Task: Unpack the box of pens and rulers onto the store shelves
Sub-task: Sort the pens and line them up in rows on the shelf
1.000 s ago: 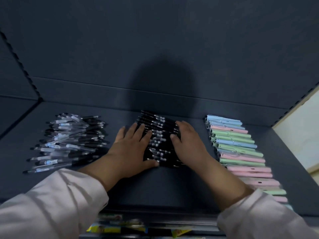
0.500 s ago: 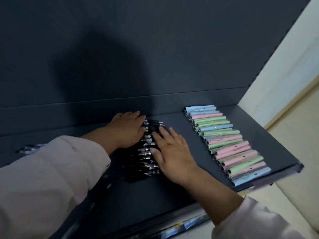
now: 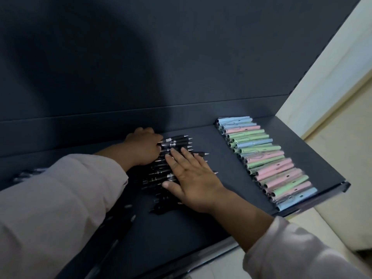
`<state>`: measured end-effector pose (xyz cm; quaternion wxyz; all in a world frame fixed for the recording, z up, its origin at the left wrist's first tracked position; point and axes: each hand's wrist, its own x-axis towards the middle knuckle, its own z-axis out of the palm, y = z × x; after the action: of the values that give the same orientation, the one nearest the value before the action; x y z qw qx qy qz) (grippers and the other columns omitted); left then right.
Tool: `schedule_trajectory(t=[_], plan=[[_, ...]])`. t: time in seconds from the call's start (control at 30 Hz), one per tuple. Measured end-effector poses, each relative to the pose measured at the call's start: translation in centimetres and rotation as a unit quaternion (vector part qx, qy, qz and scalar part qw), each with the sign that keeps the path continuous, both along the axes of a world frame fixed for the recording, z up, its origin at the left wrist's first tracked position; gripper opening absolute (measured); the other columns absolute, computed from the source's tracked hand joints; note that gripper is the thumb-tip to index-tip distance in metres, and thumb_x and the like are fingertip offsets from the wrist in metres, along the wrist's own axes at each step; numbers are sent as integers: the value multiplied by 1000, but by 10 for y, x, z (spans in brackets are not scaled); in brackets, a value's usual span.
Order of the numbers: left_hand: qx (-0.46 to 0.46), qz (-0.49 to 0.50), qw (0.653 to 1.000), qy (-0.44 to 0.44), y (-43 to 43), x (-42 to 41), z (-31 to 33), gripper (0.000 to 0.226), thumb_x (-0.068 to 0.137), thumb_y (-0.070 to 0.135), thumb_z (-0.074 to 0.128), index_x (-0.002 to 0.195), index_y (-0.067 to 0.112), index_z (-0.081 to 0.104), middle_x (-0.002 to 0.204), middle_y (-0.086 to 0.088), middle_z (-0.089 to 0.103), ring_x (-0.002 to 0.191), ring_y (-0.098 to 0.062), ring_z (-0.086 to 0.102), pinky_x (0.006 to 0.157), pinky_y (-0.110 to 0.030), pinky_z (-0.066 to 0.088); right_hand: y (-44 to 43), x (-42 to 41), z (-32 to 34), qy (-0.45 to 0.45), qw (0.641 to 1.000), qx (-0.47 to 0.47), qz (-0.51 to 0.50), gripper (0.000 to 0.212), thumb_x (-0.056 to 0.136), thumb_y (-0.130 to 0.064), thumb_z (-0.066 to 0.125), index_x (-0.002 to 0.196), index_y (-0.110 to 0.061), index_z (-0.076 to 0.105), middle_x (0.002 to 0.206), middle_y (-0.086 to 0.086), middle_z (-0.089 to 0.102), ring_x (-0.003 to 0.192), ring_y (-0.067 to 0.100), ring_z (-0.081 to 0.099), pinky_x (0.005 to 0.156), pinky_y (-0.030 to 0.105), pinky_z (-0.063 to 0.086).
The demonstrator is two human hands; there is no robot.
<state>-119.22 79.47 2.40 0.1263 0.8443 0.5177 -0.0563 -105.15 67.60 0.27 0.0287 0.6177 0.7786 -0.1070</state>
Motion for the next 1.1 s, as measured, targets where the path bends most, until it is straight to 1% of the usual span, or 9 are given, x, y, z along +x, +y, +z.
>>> schedule_trajectory(t=[0.1, 0.2, 0.27, 0.33, 0.4, 0.47, 0.53, 0.83, 1.1], plan=[[-20, 19, 999, -27, -4, -4, -4, 46, 98, 34, 37, 144, 33, 34, 148, -3, 31, 133, -27, 27, 106, -40, 27, 0, 3, -1, 3, 1000, 12, 6, 89, 74, -71, -5, 152, -29, -4, 161, -7, -9, 146, 13, -16, 117, 37, -12], [-32, 57, 996, -65, -8, -8, -5, 51, 99, 39, 36, 148, 31, 25, 153, -3, 26, 138, -28, 24, 110, -41, 25, 1, 2, 6, 28, 1000, -7, 4, 84, 79, -71, 1, 152, -30, -1, 161, -8, -9, 145, 13, -19, 117, 38, -15], [-20, 119, 984, -133, -12, -11, -6, 55, 98, 41, 36, 149, 24, 24, 154, -6, 25, 139, -28, 26, 113, -41, 25, 3, 11, 10, 86, 995, 37, -37, 80, 83, -70, 4, 152, -31, 10, 161, -8, -2, 147, 14, -13, 117, 36, -12], [-14, 216, 946, -241, -22, -12, -8, 56, 99, 41, 35, 149, 18, 26, 154, -10, 26, 139, -27, 29, 114, -37, 25, 8, 25, 11, 174, 970, 99, -137, 69, 93, -63, 19, 151, -26, 21, 161, -3, 9, 148, 16, -2, 118, 34, -1], [-32, 303, 887, -347, -35, -10, -10, 55, 100, 40, 33, 148, 15, 26, 154, -9, 26, 140, -25, 28, 113, -34, 21, 17, 39, 8, 269, 933, 76, -228, 61, 99, -50, 32, 151, -20, 23, 160, 1, 11, 148, 16, 4, 116, 28, 5], [-41, 348, 836, -422, -46, -7, -15, 55, 101, 40, 32, 148, 14, 27, 155, -6, 27, 141, -22, 26, 114, -30, 18, 24, 45, 2, 288, 928, 34, -236, 62, 99, -45, 35, 152, -16, 19, 161, 1, 9, 147, 13, 5, 113, 23, 6], [-26, 357, 816, -454, -56, -7, -19, 54, 101, 39, 33, 148, 14, 28, 155, -3, 27, 142, -18, 25, 113, -26, 15, 29, 45, -3, 286, 936, 23, -203, 64, 99, -46, 36, 152, -16, 17, 161, -1, 8, 147, 11, 4, 114, 23, 6], [-20, 302, 828, -472, -72, 18, -24, 52, 101, 34, 32, 150, 20, 20, 158, 4, 15, 144, -7, 12, 109, -17, 5, 41, 37, -7, 309, 946, -3, -102, 70, 97, -49, 39, 153, -18, 12, 161, -4, 4, 147, 8, 3, 110, 18, 7], [-6, 342, 859, -382, -59, 8, -27, 54, 102, 35, 29, 151, 18, 13, 159, 0, 7, 146, -10, 3, 119, -31, 0, 68, 54, -5, 237, 967, -15, -87, 69, 98, -48, 35, 153, -12, 13, 161, 2, 6, 148, 15, 7, 116, 26, 10]])
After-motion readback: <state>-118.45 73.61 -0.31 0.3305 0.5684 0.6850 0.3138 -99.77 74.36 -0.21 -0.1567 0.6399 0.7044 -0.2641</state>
